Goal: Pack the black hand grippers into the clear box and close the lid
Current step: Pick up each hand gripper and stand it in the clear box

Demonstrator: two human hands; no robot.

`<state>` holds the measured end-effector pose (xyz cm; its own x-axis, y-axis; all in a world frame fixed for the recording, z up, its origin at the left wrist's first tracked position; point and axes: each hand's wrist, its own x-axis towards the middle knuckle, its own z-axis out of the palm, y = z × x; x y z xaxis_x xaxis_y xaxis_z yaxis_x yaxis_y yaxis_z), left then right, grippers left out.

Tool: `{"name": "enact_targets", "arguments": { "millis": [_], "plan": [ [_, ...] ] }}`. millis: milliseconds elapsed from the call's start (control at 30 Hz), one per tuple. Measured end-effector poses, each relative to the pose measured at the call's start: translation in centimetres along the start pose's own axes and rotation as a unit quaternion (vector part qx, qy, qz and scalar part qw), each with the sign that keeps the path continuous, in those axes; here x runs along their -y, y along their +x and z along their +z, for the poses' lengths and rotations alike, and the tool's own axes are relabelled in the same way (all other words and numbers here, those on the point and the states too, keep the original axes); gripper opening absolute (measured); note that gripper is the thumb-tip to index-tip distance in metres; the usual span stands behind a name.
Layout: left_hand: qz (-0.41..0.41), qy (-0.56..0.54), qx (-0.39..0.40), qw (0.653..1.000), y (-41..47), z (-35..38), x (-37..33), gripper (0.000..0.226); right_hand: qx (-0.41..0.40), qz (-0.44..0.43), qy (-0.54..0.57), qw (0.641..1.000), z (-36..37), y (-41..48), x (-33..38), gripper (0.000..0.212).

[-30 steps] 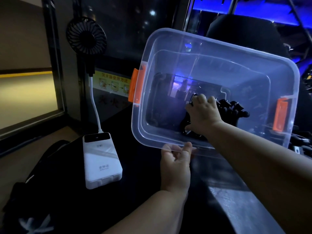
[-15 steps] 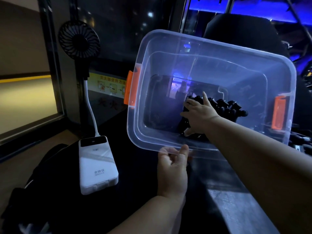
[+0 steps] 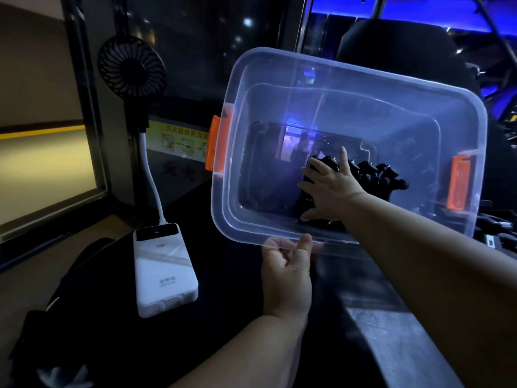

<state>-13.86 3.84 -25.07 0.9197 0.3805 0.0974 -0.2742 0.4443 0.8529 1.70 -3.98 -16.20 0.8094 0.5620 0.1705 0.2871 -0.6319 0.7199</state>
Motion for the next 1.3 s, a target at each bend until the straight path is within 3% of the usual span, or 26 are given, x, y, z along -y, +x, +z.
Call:
{"name": "enact_targets", "arguments": {
  "millis": [233,400,533,800,967,1300],
  "plan": [
    [0.019,-0.005,-0.007,1.0,0.1,0.3,-0.1,0.019,-0.059,0.046,0.134,0.988,-1.2,-2.7,-0.6,0.074],
    [0.037,0.012,-0.02,0.999,0.3,0.4,0.1,0.021,-0.148,0.134,0.255,0.946,-0.2,-7.6,-0.2,0.059],
    [0.052,0.023,-0.023,0.998,0.2,0.5,0.0,0.021,-0.221,0.207,0.314,0.9,0.9,-11.5,-0.7,0.062],
    [0.066,0.032,-0.023,0.997,-0.1,0.7,-0.1,0.02,-0.147,0.289,0.35,0.879,3.4,-19.2,-0.2,0.07],
    [0.078,0.056,-0.021,0.995,0.3,0.4,0.2,0.016,-0.104,0.337,0.37,0.86,4.3,-22.6,-0.1,0.062],
    [0.051,0.082,0.008,0.995,0.9,0.0,1.0,0.041,-0.047,0.423,0.362,0.829,5.7,-27.2,-1.3,0.061]
  ]
}}
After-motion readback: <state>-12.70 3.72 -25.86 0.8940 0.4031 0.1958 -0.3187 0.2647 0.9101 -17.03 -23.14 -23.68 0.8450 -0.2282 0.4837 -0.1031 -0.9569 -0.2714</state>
